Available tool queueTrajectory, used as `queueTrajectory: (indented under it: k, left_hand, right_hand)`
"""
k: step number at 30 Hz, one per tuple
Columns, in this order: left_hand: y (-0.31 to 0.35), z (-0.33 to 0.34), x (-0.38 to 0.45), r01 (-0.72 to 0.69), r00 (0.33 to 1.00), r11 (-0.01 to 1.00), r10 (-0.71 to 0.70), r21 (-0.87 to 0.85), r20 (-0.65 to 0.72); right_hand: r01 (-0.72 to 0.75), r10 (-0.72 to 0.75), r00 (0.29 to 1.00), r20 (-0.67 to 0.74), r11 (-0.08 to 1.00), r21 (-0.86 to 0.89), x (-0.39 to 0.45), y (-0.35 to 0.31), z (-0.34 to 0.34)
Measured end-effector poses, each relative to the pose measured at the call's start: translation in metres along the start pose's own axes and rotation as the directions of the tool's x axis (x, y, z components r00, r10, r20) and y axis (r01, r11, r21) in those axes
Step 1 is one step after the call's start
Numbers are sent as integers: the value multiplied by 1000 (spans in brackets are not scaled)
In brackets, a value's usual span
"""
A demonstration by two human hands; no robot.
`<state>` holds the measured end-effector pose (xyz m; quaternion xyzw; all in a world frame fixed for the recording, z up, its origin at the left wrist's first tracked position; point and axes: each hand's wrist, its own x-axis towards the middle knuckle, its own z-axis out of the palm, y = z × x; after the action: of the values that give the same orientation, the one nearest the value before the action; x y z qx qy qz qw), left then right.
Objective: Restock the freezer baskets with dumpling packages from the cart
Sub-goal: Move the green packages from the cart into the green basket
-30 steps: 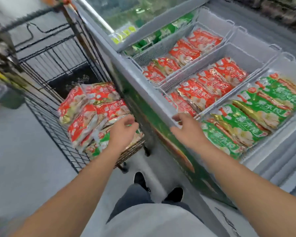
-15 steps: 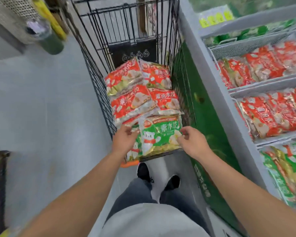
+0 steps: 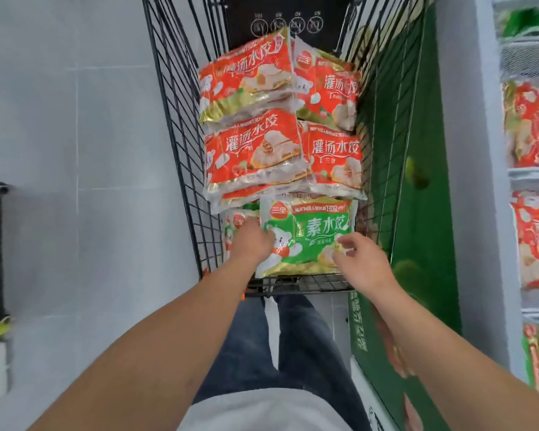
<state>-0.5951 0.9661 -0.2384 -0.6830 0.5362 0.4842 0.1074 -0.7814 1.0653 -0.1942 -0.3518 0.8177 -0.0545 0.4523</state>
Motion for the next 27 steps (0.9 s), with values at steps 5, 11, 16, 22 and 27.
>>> queueTrajectory:
  k: [5,11,16,22,27]
  left_hand:
    - [-5,9,27,0,999,993,4,117,-38]
    - [-31,-4,35,138,970,987,-119,78,-210]
    - [-57,-1,35,252,934,966,-259,-59,-248]
    - [-62,0,35,187,936,951,-249,-246,-248]
    - [-52,-12,16,122,967,897,-204,-425,-155]
  right_hand:
    - [-66,66,995,69,998,2,34,15,7]
    - [-208,207,978,29,951,227,66,11,21]
    - [-410,353,912,209,793,450,87,18,37]
    - [-277,327,944,-41,856,437,70,19,37]
    - [-222,312,946,-92,826,518,34,2,18]
